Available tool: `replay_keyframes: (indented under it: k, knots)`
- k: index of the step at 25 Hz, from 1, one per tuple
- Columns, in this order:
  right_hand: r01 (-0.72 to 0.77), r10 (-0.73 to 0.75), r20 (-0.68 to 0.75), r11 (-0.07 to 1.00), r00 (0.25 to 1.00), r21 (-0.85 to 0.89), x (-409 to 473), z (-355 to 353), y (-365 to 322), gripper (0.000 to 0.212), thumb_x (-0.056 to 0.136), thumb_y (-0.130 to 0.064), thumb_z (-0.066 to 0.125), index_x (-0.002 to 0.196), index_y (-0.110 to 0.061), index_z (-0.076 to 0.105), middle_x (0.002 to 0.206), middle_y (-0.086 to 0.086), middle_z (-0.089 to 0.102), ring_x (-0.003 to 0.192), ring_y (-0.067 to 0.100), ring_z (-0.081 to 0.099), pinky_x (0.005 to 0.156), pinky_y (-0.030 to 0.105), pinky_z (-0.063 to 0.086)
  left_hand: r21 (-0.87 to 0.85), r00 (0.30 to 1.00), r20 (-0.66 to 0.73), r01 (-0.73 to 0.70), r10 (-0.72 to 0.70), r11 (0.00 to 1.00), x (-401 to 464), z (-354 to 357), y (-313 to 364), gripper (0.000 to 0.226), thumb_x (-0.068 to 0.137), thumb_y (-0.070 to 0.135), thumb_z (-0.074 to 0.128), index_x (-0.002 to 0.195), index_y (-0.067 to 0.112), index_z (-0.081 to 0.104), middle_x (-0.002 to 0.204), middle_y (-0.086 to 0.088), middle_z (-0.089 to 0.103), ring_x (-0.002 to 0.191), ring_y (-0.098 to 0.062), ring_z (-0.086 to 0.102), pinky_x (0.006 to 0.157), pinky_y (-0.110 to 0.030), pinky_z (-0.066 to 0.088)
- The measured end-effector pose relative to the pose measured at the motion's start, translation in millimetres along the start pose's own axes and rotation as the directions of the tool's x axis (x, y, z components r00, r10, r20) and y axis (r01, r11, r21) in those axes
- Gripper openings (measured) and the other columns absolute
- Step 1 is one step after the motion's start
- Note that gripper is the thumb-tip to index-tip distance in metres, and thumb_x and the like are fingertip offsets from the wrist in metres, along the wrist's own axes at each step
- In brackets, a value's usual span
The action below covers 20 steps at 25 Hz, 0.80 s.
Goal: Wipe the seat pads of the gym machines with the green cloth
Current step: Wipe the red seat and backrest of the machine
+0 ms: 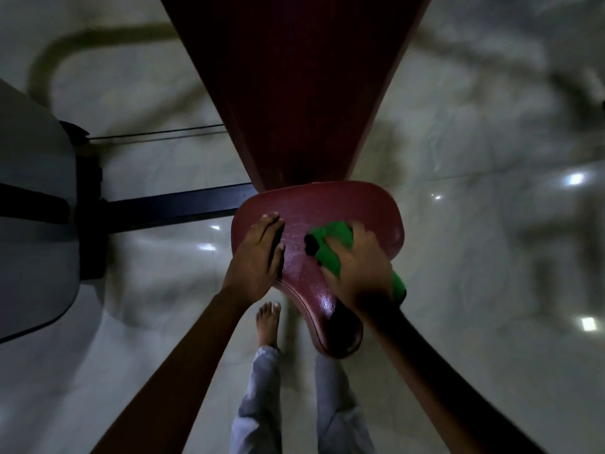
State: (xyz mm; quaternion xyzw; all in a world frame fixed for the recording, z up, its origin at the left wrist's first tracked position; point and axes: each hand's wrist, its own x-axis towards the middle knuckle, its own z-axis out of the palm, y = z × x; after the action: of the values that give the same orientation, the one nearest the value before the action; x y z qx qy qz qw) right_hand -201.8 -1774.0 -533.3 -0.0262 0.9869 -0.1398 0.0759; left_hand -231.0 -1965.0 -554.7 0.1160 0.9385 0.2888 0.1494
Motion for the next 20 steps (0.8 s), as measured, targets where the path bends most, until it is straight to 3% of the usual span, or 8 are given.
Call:
replay_keyframes:
  k: [3,5,8,10,12,15,16,20]
  knots:
    - [0.209,-0.205,-0.042,0.968,0.978,0.135,-76.9,16.6,-13.5,0.036,0.097,-0.044,0.034,0.123,-0.028,0.053,0.117,0.012,0.065,0.123,0.034,0.045,0.083,0.042,0.048,0.005,1.000,-0.024,0.018,-0.018,1.000,-0.1,3.6,-1.9,0.055,0.096,0.035,0.029,0.138,0.003,0.044,0.143,-0.015,0.044,0.136,-0.024,0.034,0.113,-0.028,0.019]
    - [0.179,-0.193,0.040,0.958,0.980,0.225,-66.6,4.5,-13.7,0.040,0.098,-0.047,0.029,0.122,-0.025,0.052,0.116,0.012,0.064,0.111,0.033,0.053,0.086,0.044,0.051,0.018,0.999,-0.038,0.018,-0.017,1.000,-1.0,7.6,-1.3,0.054,0.096,0.033,0.029,0.139,0.003,0.043,0.144,-0.014,0.043,0.136,-0.023,0.033,0.114,-0.025,0.015]
    - [-0.018,-0.011,0.208,0.990,0.978,0.137,14.5,-6.4,0.9,0.046,0.090,-0.046,0.051,0.131,-0.026,0.048,0.135,0.010,0.042,0.119,0.033,0.043,0.094,0.049,0.046,-0.003,0.998,-0.042,0.049,-0.049,0.999,-1.3,10.1,-1.3,0.049,0.097,0.027,0.034,0.140,0.004,0.041,0.146,-0.013,0.040,0.138,-0.023,0.031,0.113,-0.023,0.013]
    - [-0.058,0.047,0.147,0.996,0.988,0.069,41.3,-9.9,8.5,0.045,0.085,-0.040,0.059,0.127,-0.025,0.054,0.134,0.010,0.040,0.116,0.031,0.042,0.087,0.047,0.049,-0.010,0.997,-0.062,0.041,-0.041,0.999,-1.1,11.5,0.6,0.048,0.096,0.024,0.036,0.140,0.003,0.041,0.146,-0.014,0.040,0.138,-0.024,0.031,0.114,-0.026,0.016]
    - [0.003,-0.007,0.055,0.998,0.998,0.068,21.3,-16.2,-0.3,0.041,0.081,-0.039,0.057,0.118,-0.022,0.062,0.127,0.012,0.047,0.103,0.030,0.049,0.072,0.039,0.053,-0.027,0.996,-0.074,0.054,-0.056,0.998,-1.0,12.5,2.8,0.048,0.095,0.021,0.038,0.139,0.002,0.042,0.146,-0.015,0.040,0.138,-0.026,0.031,0.114,-0.031,0.019]
    - [0.114,-0.114,-0.006,0.987,0.993,0.116,-22.6,-18.3,-6.5,0.037,0.071,-0.040,0.053,0.099,-0.023,0.071,0.111,0.013,0.060,0.079,0.028,0.055,0.056,0.029,0.049,-0.063,0.990,-0.103,0.094,-0.100,0.994,-0.7,14.6,9.0,0.048,0.094,0.019,0.038,0.139,0.001,0.042,0.146,-0.016,0.040,0.139,-0.027,0.031,0.115,-0.034,0.018]
    - [0.122,-0.124,0.016,0.988,0.992,0.098,-14.7,-17.2,-1.0,0.038,0.073,-0.040,0.054,0.103,-0.023,0.070,0.114,0.013,0.059,0.083,0.029,0.056,0.058,0.031,0.050,-0.067,0.988,-0.108,0.100,-0.107,0.993,-0.7,15.8,11.5,0.048,0.093,0.018,0.038,0.138,0.001,0.043,0.146,-0.016,0.040,0.139,-0.028,0.030,0.115,-0.034,0.018]
    - [-0.082,0.082,0.080,0.997,0.993,-0.009,49.2,-17.9,20.8,0.051,0.084,-0.036,0.062,0.132,-0.024,0.052,0.136,0.011,0.037,0.116,0.029,0.043,0.081,0.037,0.047,-0.064,0.992,-0.109,0.057,-0.064,0.996,-3.5,21.5,22.6,0.048,0.094,0.018,0.038,0.138,-0.001,0.043,0.145,-0.018,0.039,0.138,-0.028,0.031,0.116,-0.037,0.022]
